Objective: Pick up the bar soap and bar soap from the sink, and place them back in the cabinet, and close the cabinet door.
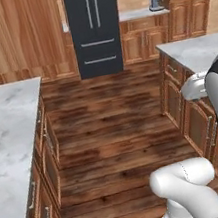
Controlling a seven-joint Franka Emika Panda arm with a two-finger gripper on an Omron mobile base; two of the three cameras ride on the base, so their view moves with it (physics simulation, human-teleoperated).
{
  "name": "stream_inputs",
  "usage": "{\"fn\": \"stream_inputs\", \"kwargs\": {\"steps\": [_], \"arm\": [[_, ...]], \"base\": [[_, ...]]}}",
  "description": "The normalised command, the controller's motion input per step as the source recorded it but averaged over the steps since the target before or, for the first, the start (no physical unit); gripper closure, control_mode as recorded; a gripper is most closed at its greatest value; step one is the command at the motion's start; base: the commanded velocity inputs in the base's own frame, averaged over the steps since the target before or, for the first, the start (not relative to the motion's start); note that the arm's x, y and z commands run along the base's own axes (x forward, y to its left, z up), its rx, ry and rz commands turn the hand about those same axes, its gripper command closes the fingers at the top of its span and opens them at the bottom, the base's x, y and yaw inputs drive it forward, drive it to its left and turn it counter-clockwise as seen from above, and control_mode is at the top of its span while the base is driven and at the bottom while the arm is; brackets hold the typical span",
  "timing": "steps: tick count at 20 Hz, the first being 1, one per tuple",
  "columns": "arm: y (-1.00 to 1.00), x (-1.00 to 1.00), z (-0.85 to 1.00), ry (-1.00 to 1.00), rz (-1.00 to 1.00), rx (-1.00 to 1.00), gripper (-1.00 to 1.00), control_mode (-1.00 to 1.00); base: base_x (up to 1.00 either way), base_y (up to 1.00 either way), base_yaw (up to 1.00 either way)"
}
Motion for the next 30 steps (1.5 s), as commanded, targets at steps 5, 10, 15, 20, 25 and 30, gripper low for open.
{"fn": "stream_inputs", "kwargs": {"steps": [5, 10, 15, 20, 25, 30], "arm": [[0.00, 0.00, 0.00, 0.00, 0.00, 0.00, -1.00, 1.00], [0.00, 0.00, 0.00, 0.00, 0.00, 0.00, -1.00, 1.00], [0.00, 0.00, 0.00, 0.00, 0.00, 0.00, -1.00, 1.00], [0.00, 0.00, 0.00, 0.00, 0.00, 0.00, -1.00, 1.00], [0.00, 0.00, 0.00, 0.00, 0.00, 0.00, -1.00, 1.00], [0.00, 0.00, 0.00, 0.00, 0.00, 0.00, -1.00, 1.00]], "base": [[-0.18, 0.00, -0.58], [-0.11, 0.00, -0.58], [-0.05, 0.00, -0.61], [0.00, -0.07, -0.57], [0.00, -0.06, -0.57], [0.00, -0.03, -0.59]]}}
